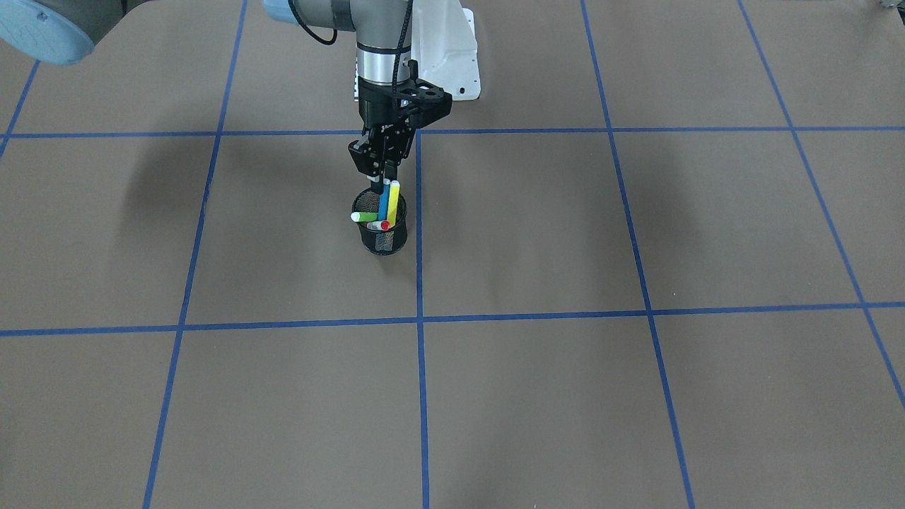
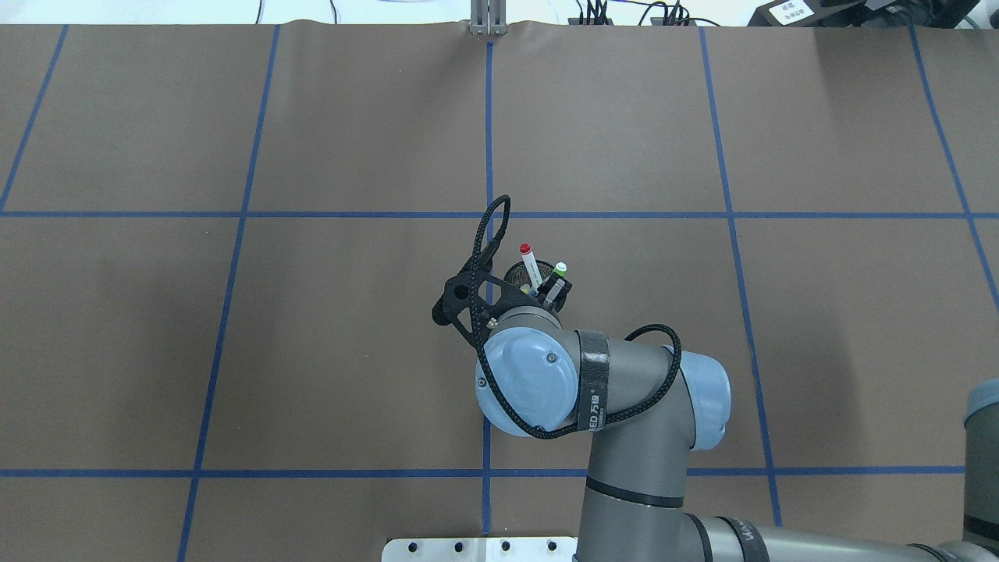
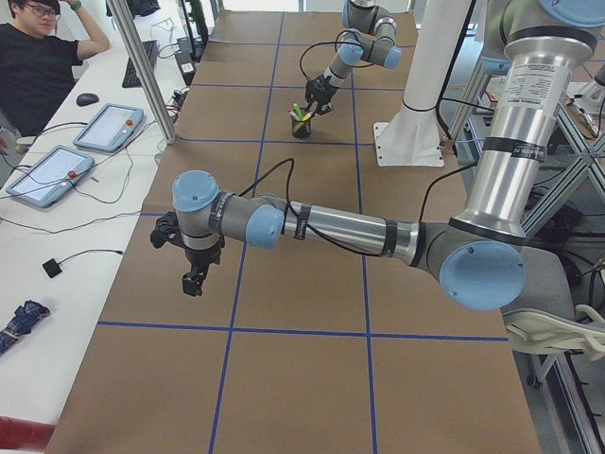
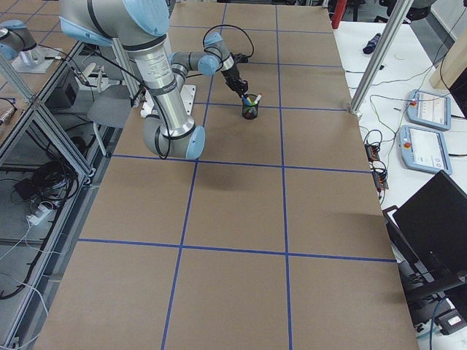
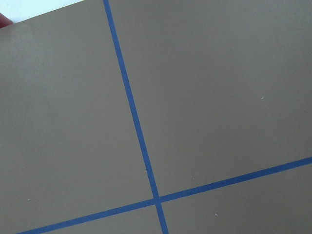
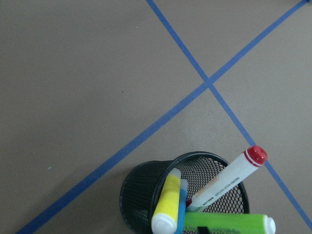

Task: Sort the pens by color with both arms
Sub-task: 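Lower the right gripper into the cup and grasp the blue marker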

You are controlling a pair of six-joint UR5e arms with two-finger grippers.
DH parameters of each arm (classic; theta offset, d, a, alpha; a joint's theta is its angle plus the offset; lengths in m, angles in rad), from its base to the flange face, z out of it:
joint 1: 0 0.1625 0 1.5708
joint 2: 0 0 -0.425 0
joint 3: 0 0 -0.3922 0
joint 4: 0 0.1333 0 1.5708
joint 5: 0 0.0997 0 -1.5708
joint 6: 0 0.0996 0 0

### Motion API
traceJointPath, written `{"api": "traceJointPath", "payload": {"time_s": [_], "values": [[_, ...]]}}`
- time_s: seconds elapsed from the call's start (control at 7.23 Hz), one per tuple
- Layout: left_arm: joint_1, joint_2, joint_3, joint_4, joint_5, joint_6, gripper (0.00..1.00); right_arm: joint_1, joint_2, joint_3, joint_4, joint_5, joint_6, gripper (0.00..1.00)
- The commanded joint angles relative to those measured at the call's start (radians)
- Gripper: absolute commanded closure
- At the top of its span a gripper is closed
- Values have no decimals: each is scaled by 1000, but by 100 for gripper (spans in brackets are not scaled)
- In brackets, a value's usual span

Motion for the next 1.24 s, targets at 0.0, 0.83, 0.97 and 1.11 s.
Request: {"api": "traceJointPath", "payload": {"time_s": [0.0, 0.83, 0.97, 1.11], "values": [[0, 0, 1, 0, 0, 0, 0, 0, -1, -1, 2, 0, 0, 59], [0, 2, 3, 0, 0, 0, 0, -2, 2, -6, 14, -1, 9, 64], [0, 2, 4, 0, 0, 0, 0, -2, 3, -6, 14, -1, 12, 69], [0, 2, 4, 0, 0, 0, 0, -2, 5, -4, 14, -1, 14, 72]]}}
